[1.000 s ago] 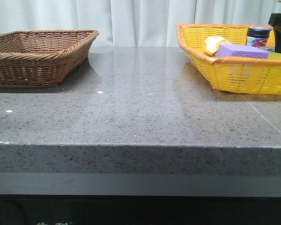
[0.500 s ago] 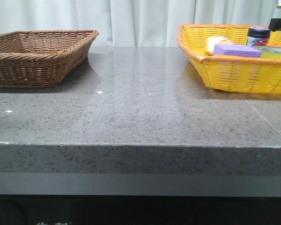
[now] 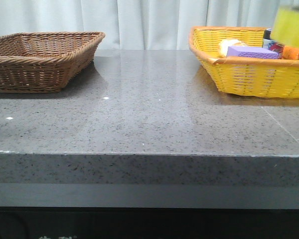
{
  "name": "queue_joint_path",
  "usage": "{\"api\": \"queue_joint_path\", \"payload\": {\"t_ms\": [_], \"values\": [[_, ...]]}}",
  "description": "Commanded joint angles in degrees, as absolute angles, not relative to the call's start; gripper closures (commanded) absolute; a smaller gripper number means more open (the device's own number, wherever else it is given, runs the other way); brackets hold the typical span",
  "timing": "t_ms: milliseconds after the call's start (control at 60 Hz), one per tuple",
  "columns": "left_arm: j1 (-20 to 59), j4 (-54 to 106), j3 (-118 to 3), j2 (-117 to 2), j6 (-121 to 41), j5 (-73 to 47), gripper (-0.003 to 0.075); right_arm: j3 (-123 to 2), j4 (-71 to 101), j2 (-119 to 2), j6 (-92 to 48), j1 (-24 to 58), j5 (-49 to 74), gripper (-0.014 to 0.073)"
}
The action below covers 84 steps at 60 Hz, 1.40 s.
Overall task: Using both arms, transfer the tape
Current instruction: 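Carry the tape roll toward the table center and set it down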
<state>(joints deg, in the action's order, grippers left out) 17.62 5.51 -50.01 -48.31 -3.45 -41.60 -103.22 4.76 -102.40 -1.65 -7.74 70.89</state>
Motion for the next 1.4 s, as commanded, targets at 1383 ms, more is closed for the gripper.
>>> {"api": "queue_joint_path", "payload": {"t_ms": [1383], "values": [[18.18,6.28,-51.97,-48.09,-3.46,-37.75,0.0251,-105.09,-6.77,-108.90,-1.94,36.16,59.12,0.0436]]}}
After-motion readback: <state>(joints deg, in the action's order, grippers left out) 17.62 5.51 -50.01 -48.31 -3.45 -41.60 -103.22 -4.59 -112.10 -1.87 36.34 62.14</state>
